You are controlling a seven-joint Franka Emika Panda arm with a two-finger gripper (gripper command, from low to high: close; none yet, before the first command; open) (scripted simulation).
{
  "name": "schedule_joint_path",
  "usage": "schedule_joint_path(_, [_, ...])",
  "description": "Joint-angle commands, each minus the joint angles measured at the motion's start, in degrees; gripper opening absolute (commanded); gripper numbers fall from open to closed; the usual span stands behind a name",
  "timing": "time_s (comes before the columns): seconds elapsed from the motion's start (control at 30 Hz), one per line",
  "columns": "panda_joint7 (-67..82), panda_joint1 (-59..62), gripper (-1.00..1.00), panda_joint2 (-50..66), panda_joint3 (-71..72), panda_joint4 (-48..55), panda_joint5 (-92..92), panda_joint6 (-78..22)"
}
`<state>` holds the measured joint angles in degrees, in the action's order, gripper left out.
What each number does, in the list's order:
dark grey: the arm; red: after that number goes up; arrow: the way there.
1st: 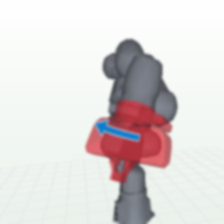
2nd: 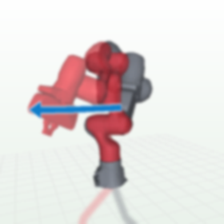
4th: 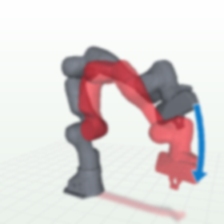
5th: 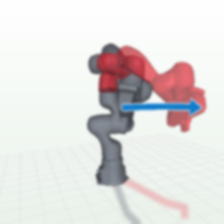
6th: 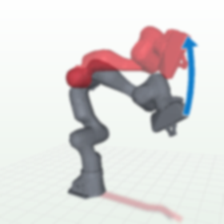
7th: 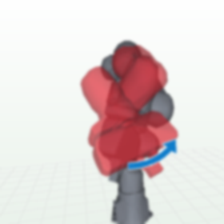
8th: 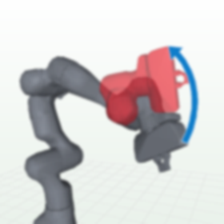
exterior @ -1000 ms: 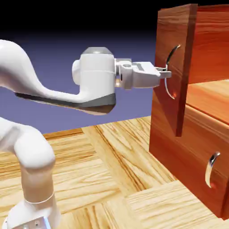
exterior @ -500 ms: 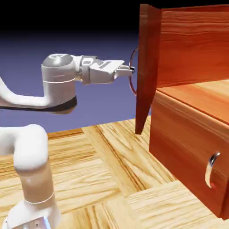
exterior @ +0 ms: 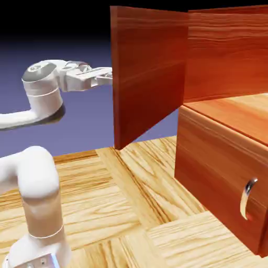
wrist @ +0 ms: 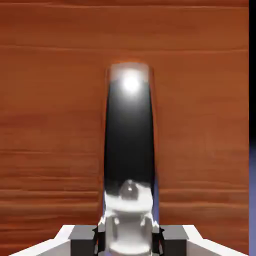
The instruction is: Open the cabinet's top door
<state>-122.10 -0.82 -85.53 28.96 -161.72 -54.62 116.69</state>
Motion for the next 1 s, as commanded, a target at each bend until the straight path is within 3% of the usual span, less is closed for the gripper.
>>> schedule_joint_path(0.0, [0.1,0.0,-1.0,0.2,2.1,1.0,1.7,-2.2])
schedule_joint_path(0.43, [1.2,13.0,-1.0,6.1,26.3,24.1,20.1,-30.2])
schedule_joint_path(0.97, [6.6,38.7,-1.0,7.8,39.6,57.3,27.0,-55.3])
